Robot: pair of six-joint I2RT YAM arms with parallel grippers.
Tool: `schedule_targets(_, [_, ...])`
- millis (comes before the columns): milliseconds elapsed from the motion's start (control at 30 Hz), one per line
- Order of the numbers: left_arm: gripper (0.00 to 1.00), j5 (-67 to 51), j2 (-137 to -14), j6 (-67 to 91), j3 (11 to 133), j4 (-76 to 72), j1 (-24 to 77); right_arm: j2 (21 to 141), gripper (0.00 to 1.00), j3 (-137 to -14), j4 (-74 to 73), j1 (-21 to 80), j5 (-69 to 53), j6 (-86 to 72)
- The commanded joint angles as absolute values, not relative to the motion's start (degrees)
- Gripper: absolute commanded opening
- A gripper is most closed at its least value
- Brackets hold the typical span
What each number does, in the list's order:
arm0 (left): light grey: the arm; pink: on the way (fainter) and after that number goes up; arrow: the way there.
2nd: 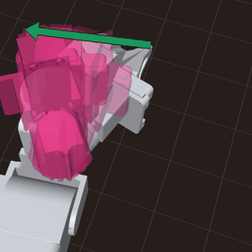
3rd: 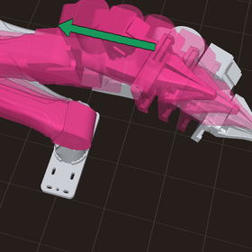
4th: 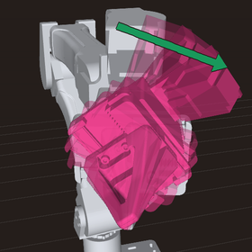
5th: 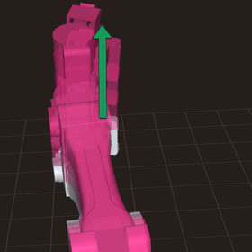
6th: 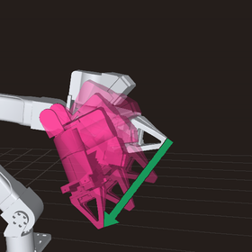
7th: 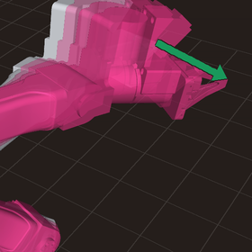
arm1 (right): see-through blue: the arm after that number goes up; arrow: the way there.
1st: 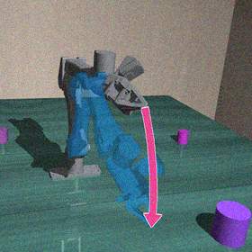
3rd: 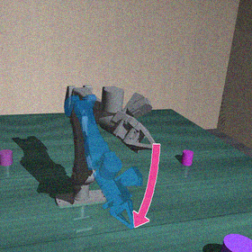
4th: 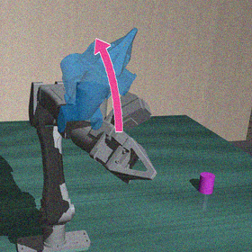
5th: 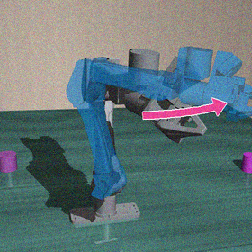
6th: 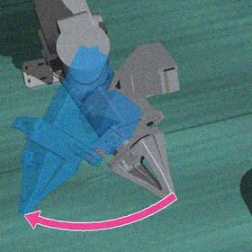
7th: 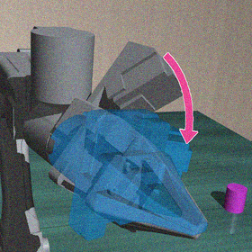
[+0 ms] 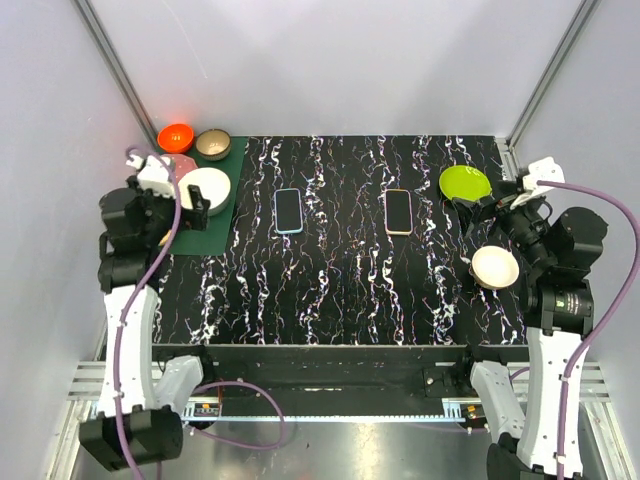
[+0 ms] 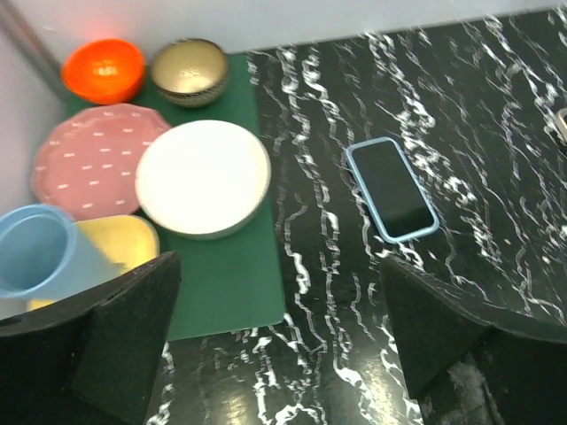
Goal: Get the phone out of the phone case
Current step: Adjust the phone at the center of the board.
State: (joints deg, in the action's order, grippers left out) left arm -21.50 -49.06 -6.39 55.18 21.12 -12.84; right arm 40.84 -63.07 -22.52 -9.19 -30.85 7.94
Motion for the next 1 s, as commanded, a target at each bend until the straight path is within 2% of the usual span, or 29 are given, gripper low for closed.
schedule_targets(0, [0.99, -15.23, -56.32, -6.42, 58.44, 20.3, -4.33, 41.66, 1.0, -60.92, -23.03, -8.88, -30.5, 9.23])
schedule_targets(133, [0.99, -6.16, -64.41, -5.81, 59.67, 18.02, 6.22, 43.06, 1.0, -60.03, -22.06, -8.88, -30.94, 8.0])
schedule_targets(300, [0.99, -5.63, -77.06, -1.94, 64.67, 17.13, 10.27, 43.68, 0.99, -59.68, -21.97, -8.88, -31.46, 8.0])
schedule_targets(567, [0.99, -8.43, -92.45, 4.74, 76.46, 23.11, 13.53, 45.17, 0.99, -59.06, -22.24, -8.88, -31.55, 8.44])
schedule_targets(967, [0.99, -1.32, -109.94, 11.07, 89.11, 28.03, 18.54, 49.22, 1.0, -59.41, -22.94, -8.88, -33.22, 8.17])
